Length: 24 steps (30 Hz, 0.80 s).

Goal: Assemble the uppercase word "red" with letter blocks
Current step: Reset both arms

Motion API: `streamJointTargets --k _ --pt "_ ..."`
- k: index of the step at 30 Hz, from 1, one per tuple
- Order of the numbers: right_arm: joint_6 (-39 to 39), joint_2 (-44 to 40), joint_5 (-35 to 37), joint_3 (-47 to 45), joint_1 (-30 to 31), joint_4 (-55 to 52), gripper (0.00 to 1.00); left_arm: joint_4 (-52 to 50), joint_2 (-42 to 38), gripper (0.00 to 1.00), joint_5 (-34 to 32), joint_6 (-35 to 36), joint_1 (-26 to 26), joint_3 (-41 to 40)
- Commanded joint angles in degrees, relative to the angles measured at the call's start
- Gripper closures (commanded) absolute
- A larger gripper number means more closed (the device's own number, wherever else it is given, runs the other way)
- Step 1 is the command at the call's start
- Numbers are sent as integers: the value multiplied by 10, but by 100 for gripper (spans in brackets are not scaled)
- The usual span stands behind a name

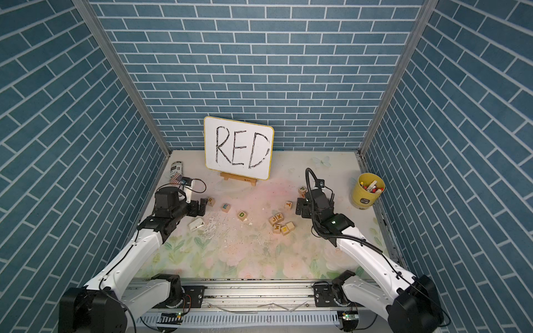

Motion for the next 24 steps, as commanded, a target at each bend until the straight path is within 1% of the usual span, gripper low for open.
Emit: streamJointTargets --k 1,2,5,8,12,15,17,19,22,24 --pt "-23 -30 97 -34 -12 81 1 219 11 1 27 -6 10 -70" --pt "-38 -32 103 -33 -22 81 1 258 25 1 32 0 11 -87" --pt "-49 -33 138 -25 -49 56 1 318 79 1 41 18 13 -104" --pt "-55 -43 172 -40 -71 58 1 393 133 1 46 6 26 -118" --pt "-61 -50 197 -68 -96 81 1 398 156 1 59 13 41 -102" --pt "-80 -46 216 -93 -111 116 1 462 176 1 80 4 67 -115" --pt "-86 -44 228 -112 -122 144 1 519 212 1 108 -19 95 -124" --pt "-84 -45 226 -122 -131 158 1 559 242 1 147 -45 124 -127" --pt "-91 -47 216 -130 -137 171 1 556 221 1 175 -55 142 -134" --pt "-104 -45 211 -142 -140 201 1 545 213 1 171 -59 145 -131"
